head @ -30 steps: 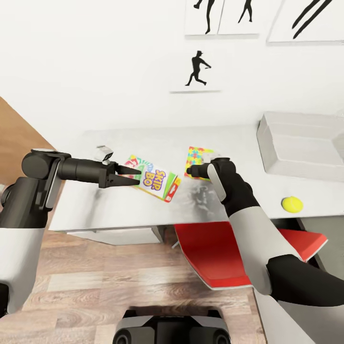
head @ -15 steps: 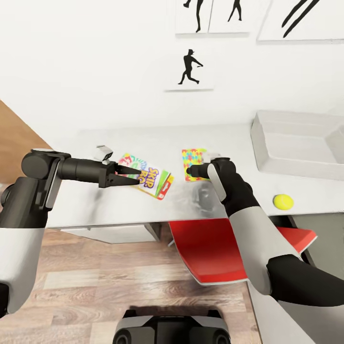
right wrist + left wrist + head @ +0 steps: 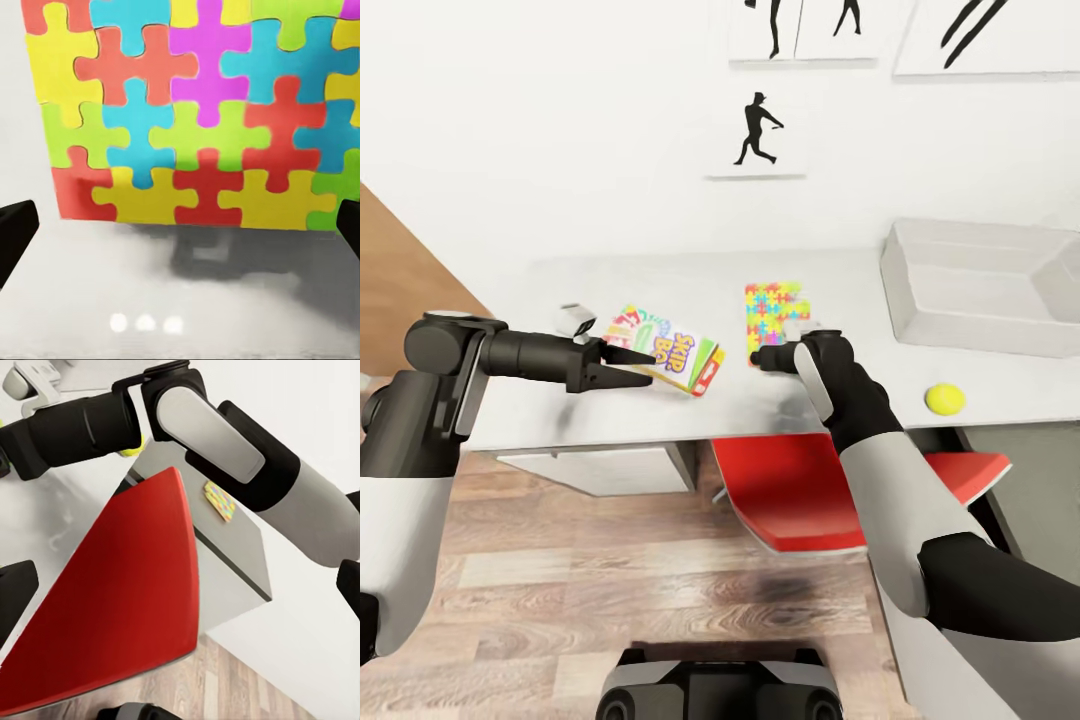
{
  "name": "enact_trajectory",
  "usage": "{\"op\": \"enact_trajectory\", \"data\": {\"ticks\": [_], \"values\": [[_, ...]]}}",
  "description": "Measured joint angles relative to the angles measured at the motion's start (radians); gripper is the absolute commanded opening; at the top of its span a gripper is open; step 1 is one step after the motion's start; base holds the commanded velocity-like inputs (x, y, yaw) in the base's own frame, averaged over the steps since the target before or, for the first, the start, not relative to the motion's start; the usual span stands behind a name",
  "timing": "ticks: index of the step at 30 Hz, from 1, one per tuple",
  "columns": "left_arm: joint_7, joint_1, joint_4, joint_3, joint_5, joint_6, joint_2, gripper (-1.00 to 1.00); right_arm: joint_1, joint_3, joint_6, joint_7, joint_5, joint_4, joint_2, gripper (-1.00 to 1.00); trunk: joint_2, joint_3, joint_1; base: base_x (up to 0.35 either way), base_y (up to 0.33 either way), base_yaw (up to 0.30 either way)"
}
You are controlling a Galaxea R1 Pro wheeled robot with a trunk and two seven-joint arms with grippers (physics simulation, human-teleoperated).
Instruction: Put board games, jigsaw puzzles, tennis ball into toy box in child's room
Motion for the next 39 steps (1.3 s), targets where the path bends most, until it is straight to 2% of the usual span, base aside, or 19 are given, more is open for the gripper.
{"op": "enact_trajectory", "data": {"ticks": [13,39], "values": [[0.000,0.000,0.001,0.001,0.000,0.000,0.000,1.00,0.001,-0.001,0.000,0.002,-0.007,0.009,-0.001,1.00,0.000,0.002,0.000,-0.061,0.000,-0.015],[0.000,0.000,0.001,0.003,0.000,0.000,0.000,1.00,0.001,0.001,0.004,0.002,-0.007,-0.010,0.000,1.00,0.000,0.040,0.000,0.000,0.000,-0.087]]}}
